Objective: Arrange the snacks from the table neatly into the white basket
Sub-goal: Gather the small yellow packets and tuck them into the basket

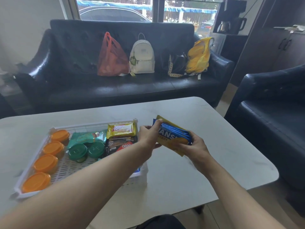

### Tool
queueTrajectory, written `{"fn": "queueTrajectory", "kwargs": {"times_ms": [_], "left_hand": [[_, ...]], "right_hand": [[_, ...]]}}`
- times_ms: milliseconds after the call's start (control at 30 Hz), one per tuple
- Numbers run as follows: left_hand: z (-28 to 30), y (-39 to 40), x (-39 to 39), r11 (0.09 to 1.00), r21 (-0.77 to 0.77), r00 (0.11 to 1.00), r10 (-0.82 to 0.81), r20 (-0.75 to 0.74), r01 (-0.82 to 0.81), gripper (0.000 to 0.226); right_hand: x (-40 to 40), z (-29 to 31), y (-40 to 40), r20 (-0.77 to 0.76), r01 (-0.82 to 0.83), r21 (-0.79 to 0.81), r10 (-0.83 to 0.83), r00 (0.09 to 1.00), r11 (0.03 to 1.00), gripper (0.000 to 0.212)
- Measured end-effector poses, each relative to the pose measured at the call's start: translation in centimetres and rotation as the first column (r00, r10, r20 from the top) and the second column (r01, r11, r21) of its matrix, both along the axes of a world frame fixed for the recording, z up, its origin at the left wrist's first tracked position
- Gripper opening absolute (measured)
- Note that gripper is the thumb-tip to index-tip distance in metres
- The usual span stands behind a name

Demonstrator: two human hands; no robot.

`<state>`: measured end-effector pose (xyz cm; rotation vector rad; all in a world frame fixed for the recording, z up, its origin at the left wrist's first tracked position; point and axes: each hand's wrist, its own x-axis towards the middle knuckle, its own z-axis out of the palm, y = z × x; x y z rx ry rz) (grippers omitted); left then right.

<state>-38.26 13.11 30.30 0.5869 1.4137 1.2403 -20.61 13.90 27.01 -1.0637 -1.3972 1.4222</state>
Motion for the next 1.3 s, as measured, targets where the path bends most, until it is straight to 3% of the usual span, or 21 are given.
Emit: {"fn": "queueTrajectory", "kwargs": {"times_ms": [267,400,533,867,1000,1167,1300], "left_hand": [[3.2,-1.6,-8.1,0.976,-0.04,0.956,-0.219,-0.193,0.215,0.042],[3.6,-3.3,-12.5,0.975,-0.1,0.941,-0.216,-0.26,0.196,0.033],[3.7,-5.9,-16.9,0.955,-0.206,0.912,-0.27,-0.308,0.213,0.027],[2.3,-12.9,-22.9,0.906,-0.382,0.829,-0.35,-0.436,0.182,0.04],[1.9,-14.5,-24.5,0.898,-0.404,0.804,-0.365,-0.469,0.173,0.043],[1.1,-15.5,-25.7,0.902,-0.417,0.726,-0.359,-0.587,0.108,0.04],[0.8,-16.2,-26.6,0.965,-0.256,0.538,-0.248,-0.805,0.062,0.034]], "right_hand": [[-5.1,3.5,-0.2,-0.034,-0.049,-0.117,0.045,0.998,0.992,0.05],[-9.0,4.6,-0.8,0.018,-0.061,-0.197,0.066,0.998,0.978,0.06],[-13.2,4.9,-1.9,0.062,-0.091,-0.306,0.116,0.991,0.948,0.055],[-20.6,4.3,-5.9,0.232,-0.154,-0.431,0.275,0.933,0.889,0.058],[-22.4,4.3,-7.1,0.268,-0.17,-0.461,0.319,0.909,0.871,0.072],[-24.0,4.4,-8.3,0.304,-0.175,-0.448,0.334,0.892,0.877,0.072],[-24.9,3.9,-9.1,0.361,-0.146,-0.396,0.3,0.883,0.907,0.071]]}}
